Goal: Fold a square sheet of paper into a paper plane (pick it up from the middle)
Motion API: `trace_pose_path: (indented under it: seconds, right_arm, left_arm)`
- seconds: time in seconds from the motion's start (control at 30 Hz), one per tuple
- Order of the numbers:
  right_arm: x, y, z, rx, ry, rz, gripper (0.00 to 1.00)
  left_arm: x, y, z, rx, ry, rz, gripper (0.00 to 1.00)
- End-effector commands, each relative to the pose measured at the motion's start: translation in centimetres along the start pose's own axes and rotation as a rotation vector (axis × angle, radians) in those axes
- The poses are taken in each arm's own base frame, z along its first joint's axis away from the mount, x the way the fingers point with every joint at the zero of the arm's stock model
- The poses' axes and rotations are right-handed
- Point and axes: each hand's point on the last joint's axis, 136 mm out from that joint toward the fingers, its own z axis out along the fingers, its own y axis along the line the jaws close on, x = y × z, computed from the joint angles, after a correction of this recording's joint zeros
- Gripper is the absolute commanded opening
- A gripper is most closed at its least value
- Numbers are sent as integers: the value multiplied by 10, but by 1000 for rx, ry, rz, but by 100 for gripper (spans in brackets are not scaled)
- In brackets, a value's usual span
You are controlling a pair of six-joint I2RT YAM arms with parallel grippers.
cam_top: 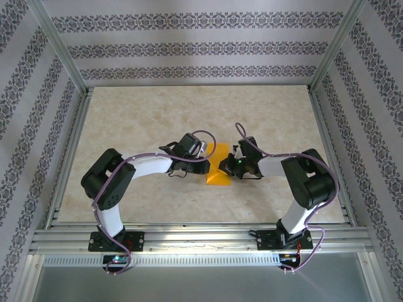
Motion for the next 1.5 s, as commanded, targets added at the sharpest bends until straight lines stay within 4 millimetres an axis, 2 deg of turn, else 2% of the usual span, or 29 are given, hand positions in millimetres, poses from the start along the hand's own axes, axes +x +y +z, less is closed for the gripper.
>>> trace_pose_path:
  seconds: [0.0,0.2,0.3,0.6,1.03,1.47]
  right_arm:
    - [10,-35,0,106,18,45,0]
    - [8,-31,-1,98,17,43,0]
    - [8,-29,-1,92,19,39,0]
    - [9,-27,1,84,29,36,0]
    - [11,-31,1,96,33,37,0]
    - [13,-37,1,106,37,40,0]
  left_arm:
    - [-6,-6,-24,10,-25,-30,31]
    - [1,-42,-29,199,27,-73,10]
    - [9,-55,-22,255,84,-81,8]
    - [15,-65,4,318,157,-116,5]
    - [27,-65,22,270,233,-71,6]
    - [47,-38,36,167,279,-64,6]
